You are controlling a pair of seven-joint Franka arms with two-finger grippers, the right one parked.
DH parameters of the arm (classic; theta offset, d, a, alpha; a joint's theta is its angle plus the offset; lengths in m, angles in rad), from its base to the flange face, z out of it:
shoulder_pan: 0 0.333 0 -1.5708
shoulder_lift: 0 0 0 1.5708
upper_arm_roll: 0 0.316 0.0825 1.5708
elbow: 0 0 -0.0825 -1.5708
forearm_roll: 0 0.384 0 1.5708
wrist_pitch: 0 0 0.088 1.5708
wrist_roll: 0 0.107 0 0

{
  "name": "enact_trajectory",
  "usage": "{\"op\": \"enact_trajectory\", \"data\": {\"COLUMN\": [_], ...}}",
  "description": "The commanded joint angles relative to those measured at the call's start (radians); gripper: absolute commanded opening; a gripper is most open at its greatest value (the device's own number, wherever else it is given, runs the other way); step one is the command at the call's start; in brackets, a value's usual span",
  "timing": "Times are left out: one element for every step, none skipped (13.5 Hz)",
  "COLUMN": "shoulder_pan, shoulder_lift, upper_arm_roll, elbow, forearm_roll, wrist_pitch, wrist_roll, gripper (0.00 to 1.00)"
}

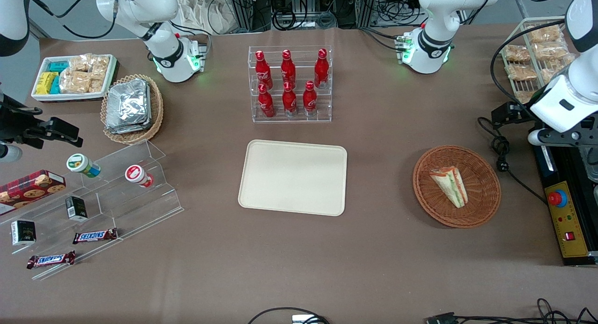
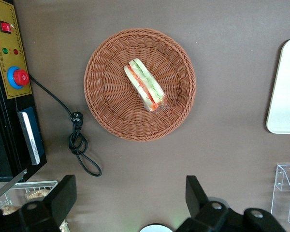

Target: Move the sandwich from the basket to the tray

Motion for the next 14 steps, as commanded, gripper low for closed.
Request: {"op": "enact_trajectory", "data": {"shoulder_pan": [0.006, 0.006, 0.006, 0.006, 0.006, 0.006, 0.006, 0.006, 0.006, 0.008, 0.009, 0.011, 0.014, 0.014], "shoulder_lift": [-0.015, -0.013, -0.009, -0.010, -0.010, -0.010, -0.010, -0.010, -0.010, -0.008, -0.005, -0.004, -0.002, 0.005], "upper_arm_roll": [-0.002, -0.002, -0.002, -0.002, -0.002, -0.002, -0.002, -0.002, -0.002, -0.002, -0.001, 0.001, 0.004, 0.007], "elbow": [-0.011, -0.008, -0.003, -0.005, -0.005, -0.003, -0.005, -0.005, -0.005, -0.003, -0.003, -0.003, -0.003, -0.003], "forearm_roll": [-0.007, -0.007, -0.007, -0.007, -0.007, -0.007, -0.007, -0.007, -0.007, -0.007, -0.007, -0.007, -0.007, -0.006], "wrist_pitch": [-0.007, -0.007, -0.007, -0.007, -0.007, -0.007, -0.007, -0.007, -0.007, -0.007, -0.007, -0.005, -0.002, 0.004], "wrist_roll": [0.003, 0.003, 0.003, 0.002, 0.002, 0.002, 0.002, 0.002, 0.002, 0.002, 0.000, 0.000, 0.002, 0.000], "gripper": [1.00, 1.00, 1.00, 1.00, 1.00, 1.00, 1.00, 1.00, 1.00, 1.00, 1.00, 1.00, 1.00, 1.00]}}
